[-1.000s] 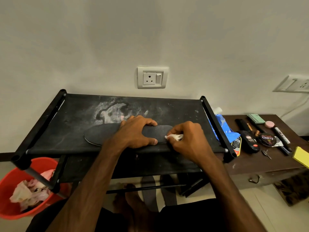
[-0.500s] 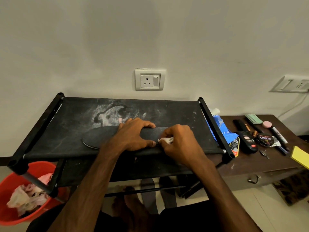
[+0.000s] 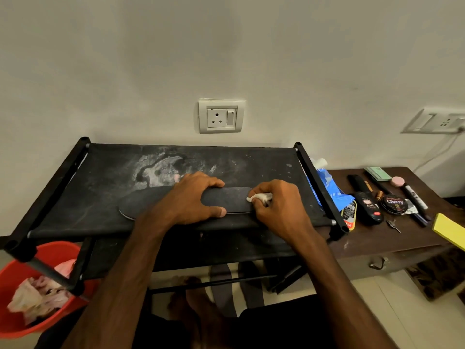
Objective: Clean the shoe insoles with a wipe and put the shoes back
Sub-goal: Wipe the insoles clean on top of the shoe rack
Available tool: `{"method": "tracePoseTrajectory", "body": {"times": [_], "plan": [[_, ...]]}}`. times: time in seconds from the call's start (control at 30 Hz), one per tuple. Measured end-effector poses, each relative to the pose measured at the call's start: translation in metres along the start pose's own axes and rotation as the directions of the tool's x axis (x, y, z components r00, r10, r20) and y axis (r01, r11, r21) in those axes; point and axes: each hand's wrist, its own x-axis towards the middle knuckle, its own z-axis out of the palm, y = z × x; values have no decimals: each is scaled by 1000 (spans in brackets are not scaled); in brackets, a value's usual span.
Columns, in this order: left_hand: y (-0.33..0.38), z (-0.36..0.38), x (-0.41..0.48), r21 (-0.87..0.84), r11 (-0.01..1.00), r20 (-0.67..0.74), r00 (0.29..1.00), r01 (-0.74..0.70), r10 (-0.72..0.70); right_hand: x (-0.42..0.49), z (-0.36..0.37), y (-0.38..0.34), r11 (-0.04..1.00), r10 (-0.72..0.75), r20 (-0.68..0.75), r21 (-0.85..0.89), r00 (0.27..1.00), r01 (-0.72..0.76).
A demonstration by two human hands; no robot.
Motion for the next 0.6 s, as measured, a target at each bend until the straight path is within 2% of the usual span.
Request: {"method": "tracePoseTrajectory", "body": {"times": [0.2, 0.43, 0.6], "plan": [[-10, -7, -4, -50, 995, -48, 995, 82, -85, 5, 2, 4, 1000, 17, -52, 15, 998, -17], [-4, -7, -1, -32, 996, -33, 996, 83, -84, 13, 10, -3, 996, 86, -82, -9, 993, -87], [-7, -6, -1, -44, 997, -52, 996, 66, -68, 19, 25, -22, 996, 53, -39, -70, 998, -55]]}}
